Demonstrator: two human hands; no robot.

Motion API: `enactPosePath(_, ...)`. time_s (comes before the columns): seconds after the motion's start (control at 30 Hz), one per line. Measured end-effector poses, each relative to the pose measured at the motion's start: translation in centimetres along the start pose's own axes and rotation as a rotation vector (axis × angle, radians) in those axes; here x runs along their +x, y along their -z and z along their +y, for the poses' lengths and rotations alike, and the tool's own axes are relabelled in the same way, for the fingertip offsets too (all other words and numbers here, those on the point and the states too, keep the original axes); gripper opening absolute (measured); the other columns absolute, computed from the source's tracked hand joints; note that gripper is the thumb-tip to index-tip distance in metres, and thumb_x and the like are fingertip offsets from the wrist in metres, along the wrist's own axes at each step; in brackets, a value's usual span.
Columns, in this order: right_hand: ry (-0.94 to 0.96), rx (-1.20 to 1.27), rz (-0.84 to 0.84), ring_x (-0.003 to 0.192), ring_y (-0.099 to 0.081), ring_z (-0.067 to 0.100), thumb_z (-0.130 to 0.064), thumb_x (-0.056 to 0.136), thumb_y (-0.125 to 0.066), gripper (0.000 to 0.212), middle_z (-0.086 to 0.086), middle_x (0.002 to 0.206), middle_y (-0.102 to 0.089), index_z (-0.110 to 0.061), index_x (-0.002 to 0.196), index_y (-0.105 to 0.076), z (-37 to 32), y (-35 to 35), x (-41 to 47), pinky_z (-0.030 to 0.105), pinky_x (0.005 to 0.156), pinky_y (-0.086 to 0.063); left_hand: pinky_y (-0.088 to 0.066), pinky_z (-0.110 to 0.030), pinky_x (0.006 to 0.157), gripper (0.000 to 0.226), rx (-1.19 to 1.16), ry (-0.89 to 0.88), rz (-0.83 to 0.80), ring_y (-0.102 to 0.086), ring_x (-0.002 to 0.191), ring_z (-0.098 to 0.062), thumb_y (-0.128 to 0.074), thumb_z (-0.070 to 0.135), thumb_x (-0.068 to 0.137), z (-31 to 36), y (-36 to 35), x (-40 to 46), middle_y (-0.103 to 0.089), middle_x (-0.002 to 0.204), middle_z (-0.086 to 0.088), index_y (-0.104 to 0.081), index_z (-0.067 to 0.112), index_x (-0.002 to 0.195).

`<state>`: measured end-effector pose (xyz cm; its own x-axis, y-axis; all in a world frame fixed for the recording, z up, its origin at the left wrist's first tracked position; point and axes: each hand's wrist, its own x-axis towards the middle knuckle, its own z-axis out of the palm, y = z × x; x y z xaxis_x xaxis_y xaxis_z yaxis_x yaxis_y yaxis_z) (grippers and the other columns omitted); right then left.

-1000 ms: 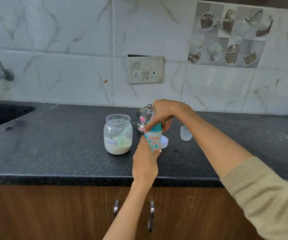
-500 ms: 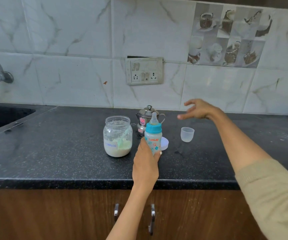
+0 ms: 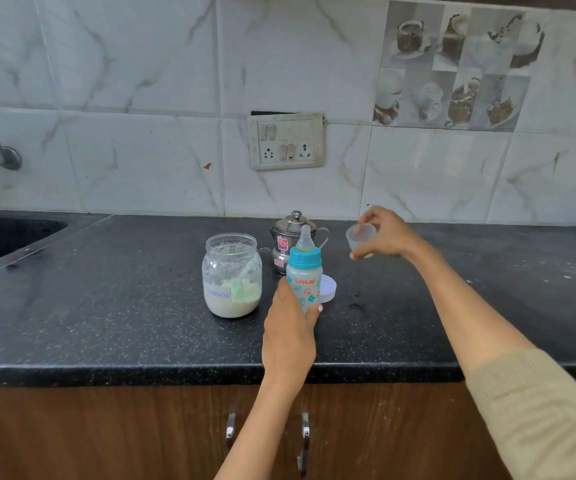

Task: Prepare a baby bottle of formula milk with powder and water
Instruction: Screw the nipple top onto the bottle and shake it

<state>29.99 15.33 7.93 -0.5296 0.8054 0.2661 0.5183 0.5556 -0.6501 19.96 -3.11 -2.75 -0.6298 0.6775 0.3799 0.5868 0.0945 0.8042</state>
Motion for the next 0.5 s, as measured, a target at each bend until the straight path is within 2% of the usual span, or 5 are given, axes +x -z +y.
enactPosePath(0.13, 0.205, -0.193, -0.19, 0.11, -0.05, 0.017, -0.006, 0.053, -0.088, 0.066, -0.002, 0.119, -0.057, -0.021, 0.111, -0.06, -6.8, 1.6, -1.0, 0.028, 0.084, -0.042, -0.041, -0.032, 0.099, 0.058, -0.006, 0.005, 0.0, -0.046, 0.127, -0.017, -0.061, 0.026, 0.089, 0.2, 0.1, -0.1, -0.048, 0.137, 0.002, -0.032, 0.021, 0.139)
enactPosePath(0.23, 0.288, -0.412, -0.293, 0.109, -0.048, 0.02, -0.006, 0.055, -0.088, 0.069, -0.005, 0.118, -0.049, -0.029, 0.115, -0.063, -10.5, 1.0, -1.8, 0.035, 0.091, -0.046, -0.041, -0.033, 0.098, 0.058, -0.008, 0.009, -0.002, -0.046, 0.126, -0.018, -0.061, 0.025, 0.089, 0.3, 0.1, -0.2, -0.048, 0.137, 0.001, -0.031, 0.021, 0.139)
enactPosePath(0.33, 0.351, -0.617, -0.38, 0.113, -0.047, 0.024, -0.003, 0.057, -0.086, 0.071, -0.005, 0.115, -0.041, -0.032, 0.118, -0.063, -12.3, -0.4, -2.3, 0.041, 0.094, -0.047, -0.041, -0.033, 0.097, 0.057, -0.01, 0.018, -0.006, -0.047, 0.125, -0.019, -0.061, 0.025, 0.09, 0.3, 0.2, -0.2, -0.049, 0.136, 0.001, -0.032, 0.02, 0.139)
enactPosePath(0.4, 0.369, -0.677, -0.401, 0.116, -0.047, 0.025, 0.0, 0.057, -0.085, 0.073, -0.003, 0.121, -0.044, -0.033, 0.119, -0.062, -12.7, -1.0, -2.7, 0.04, 0.095, -0.047, -0.041, -0.033, 0.097, 0.057, -0.019, 0.02, -0.004, -0.047, 0.125, -0.018, -0.061, 0.025, 0.089, 0.4, 0.2, -0.3, -0.049, 0.136, 0.001, -0.032, 0.021, 0.139)
enactPosePath(0.5, 0.369, -0.7, -0.419, 0.115, -0.049, 0.026, 0.002, 0.056, -0.084, 0.073, 0.0, 0.13, -0.048, -0.031, 0.117, -0.059, -13.0, -1.4, -3.2, 0.037, 0.088, -0.047, -0.041, -0.033, 0.097, 0.058, -0.02, 0.024, -0.002, -0.046, 0.126, -0.018, -0.061, 0.025, 0.09, 0.4, 0.2, -0.2, -0.048, 0.136, 0.002, -0.031, 0.022, 0.139)
